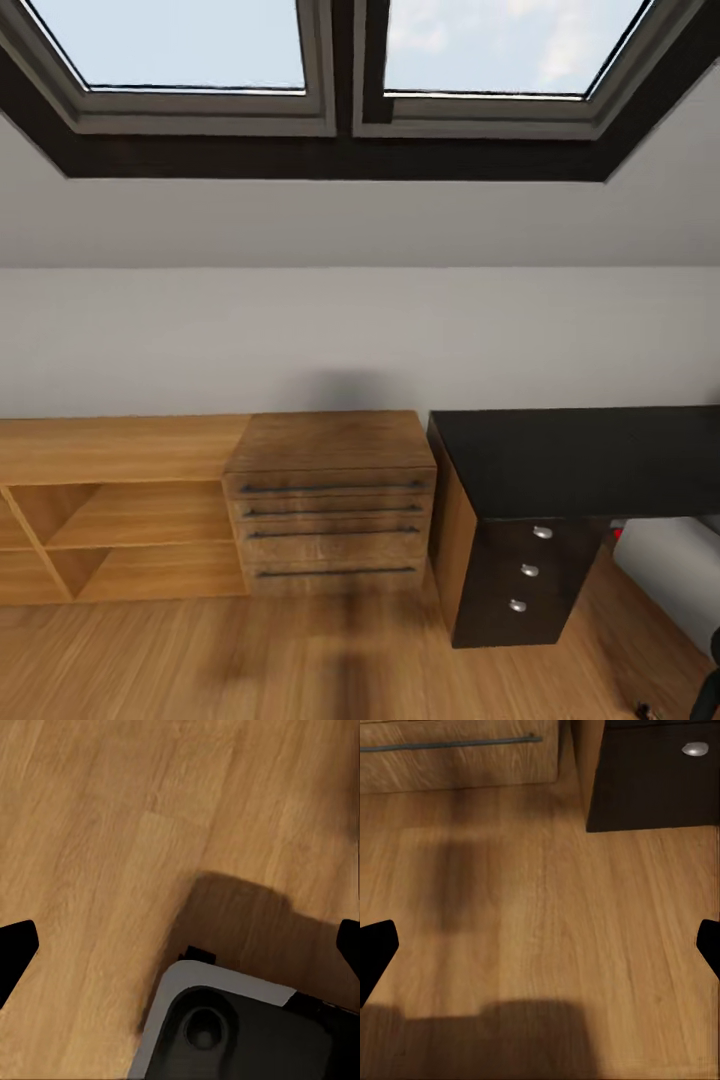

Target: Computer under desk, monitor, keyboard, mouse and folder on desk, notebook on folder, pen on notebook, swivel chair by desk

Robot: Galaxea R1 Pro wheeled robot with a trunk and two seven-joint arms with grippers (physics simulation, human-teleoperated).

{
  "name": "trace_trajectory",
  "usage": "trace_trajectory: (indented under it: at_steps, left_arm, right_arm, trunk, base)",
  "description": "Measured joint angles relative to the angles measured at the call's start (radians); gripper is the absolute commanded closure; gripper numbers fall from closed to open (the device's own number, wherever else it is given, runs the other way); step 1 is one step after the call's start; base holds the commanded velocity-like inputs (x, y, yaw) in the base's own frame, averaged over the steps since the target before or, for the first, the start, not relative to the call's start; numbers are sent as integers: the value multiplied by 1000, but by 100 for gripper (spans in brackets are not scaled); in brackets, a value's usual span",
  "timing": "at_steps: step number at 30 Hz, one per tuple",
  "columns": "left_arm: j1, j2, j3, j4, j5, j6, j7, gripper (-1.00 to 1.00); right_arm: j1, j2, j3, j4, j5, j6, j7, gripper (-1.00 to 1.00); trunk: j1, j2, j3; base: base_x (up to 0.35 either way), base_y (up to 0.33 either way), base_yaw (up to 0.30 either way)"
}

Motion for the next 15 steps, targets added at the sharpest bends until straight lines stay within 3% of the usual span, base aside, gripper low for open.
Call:
trace_trajectory:
  at_steps: [7, 15]
  left_arm:
    - [0, 10, -1, 6, 6, -85, -1, -100]
    - [0, 28, -1, 10, 7, -93, -2, -100]
  right_arm:
    - [0, 0, 6, 1, 11, -20, 1, -100]
    - [0, 0, 42, 9, 103, -25, 0, -100]
  trunk:
    - [0, 0, 0]
    - [0, 0, 0]
  base:
    - [0, 0, -287]
    - [0, 0, -287]
